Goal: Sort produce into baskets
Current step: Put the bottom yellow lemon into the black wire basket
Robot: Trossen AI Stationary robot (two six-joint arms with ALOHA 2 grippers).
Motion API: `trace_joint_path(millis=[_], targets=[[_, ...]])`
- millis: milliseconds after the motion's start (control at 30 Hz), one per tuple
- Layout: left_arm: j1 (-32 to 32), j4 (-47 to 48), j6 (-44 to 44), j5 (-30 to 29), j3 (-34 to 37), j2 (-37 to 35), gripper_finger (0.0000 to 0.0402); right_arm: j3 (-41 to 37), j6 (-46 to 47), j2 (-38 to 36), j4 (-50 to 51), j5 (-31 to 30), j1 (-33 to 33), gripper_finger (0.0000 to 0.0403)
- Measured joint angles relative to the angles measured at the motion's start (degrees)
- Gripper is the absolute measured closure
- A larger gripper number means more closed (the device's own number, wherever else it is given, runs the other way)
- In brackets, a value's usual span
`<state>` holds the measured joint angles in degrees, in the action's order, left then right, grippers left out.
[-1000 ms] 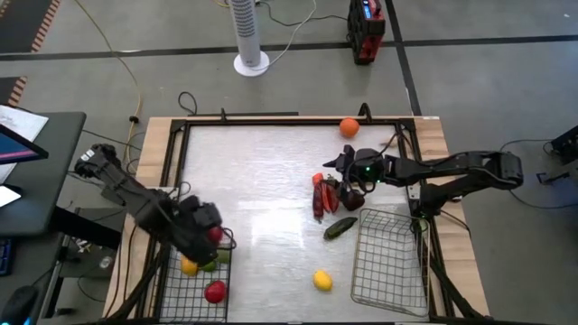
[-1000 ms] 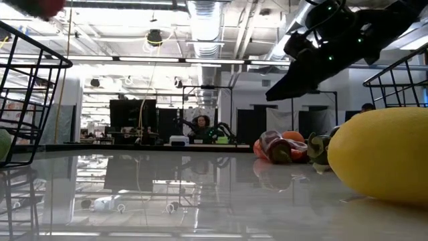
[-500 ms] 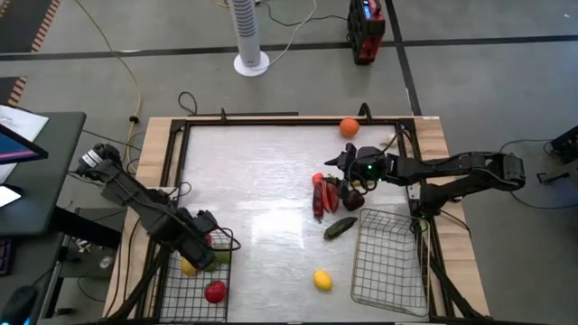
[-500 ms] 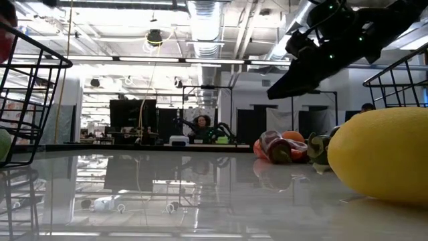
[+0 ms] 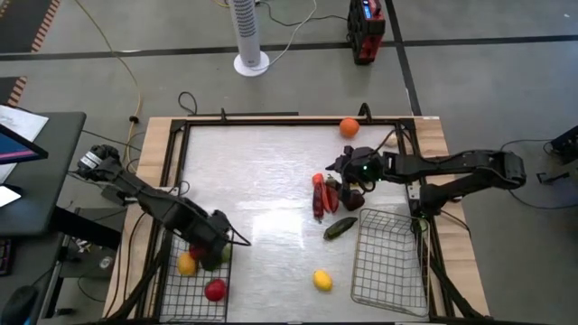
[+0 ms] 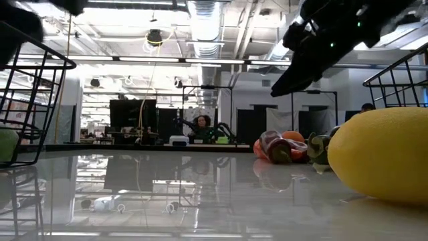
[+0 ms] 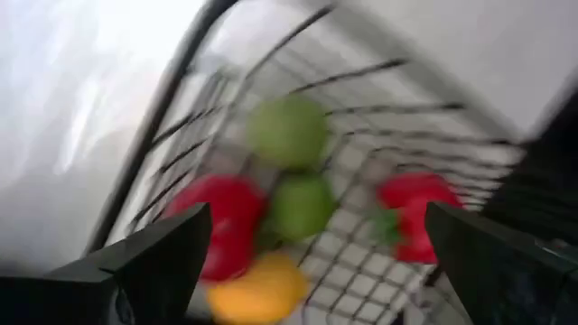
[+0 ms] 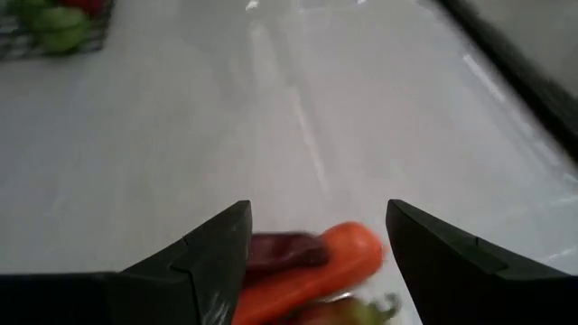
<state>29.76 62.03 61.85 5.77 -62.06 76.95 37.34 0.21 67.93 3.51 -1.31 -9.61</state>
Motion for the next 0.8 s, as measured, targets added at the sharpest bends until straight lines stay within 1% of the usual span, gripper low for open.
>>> trace_joint_path(millis=[67,133,233,300,400,467,533,600,633,700,800], targets=[[-1.5,-2.6,-4.5,0.4,-0.8,0.0,0.0008,2.0,0.0,0.7,2.7,0.0,2.2,0.0117],[-3.1,-3.1,-7.7,0.1,-2.3,0.0,0.0008,3.6,-0.1,0.8,5.5,0.0,4.1,0.0117],[-4.7,-2.1,-10.9,-0.9,-4.5,0.0,0.0007,5.4,0.2,0.7,6.5,-0.6,6.2,0.0117],[-5.0,-2.5,-13.2,0.0,-5.8,0.0,0.0007,6.2,1.1,0.6,7.7,-1.7,7.2,0.0117],[-5.4,-6.7,-18.3,0.1,-7.0,0.0,0.0007,6.6,1.8,0.6,7.7,-1.8,8.2,0.0117],[-6.1,-12.6,-22.5,-3.6,-7.2,0.0,0.0007,6.6,2.3,0.6,8.0,-1.8,8.4,0.0117],[-6.7,-18.1,-27.6,-10.1,-7.2,0.0,0.0007,6.6,3.1,0.6,8.6,-2.8,8.5,0.0117],[-7.3,-23.3,-33.2,-16.9,-7.2,1.0,0.0007,6.6,3.3,-0.1,10.2,-6.0,8.5,0.0117],[-7.6,-26.2,-36.1,-19.0,-7.2,1.8,0.0007,6.6,3.3,-0.7,11.6,-7.6,8.5,0.0117],[-8.6,-30.6,-41.3,-19.7,-7.2,4.0,0.0007,6.5,3.4,-2.4,13.5,-9.1,8.0,0.0117],[-10.9,-38.0,-48.1,-18.0,-7.3,8.4,0.0007,6.4,3.5,-5.9,15.3,-9.4,6.7,0.0117]])
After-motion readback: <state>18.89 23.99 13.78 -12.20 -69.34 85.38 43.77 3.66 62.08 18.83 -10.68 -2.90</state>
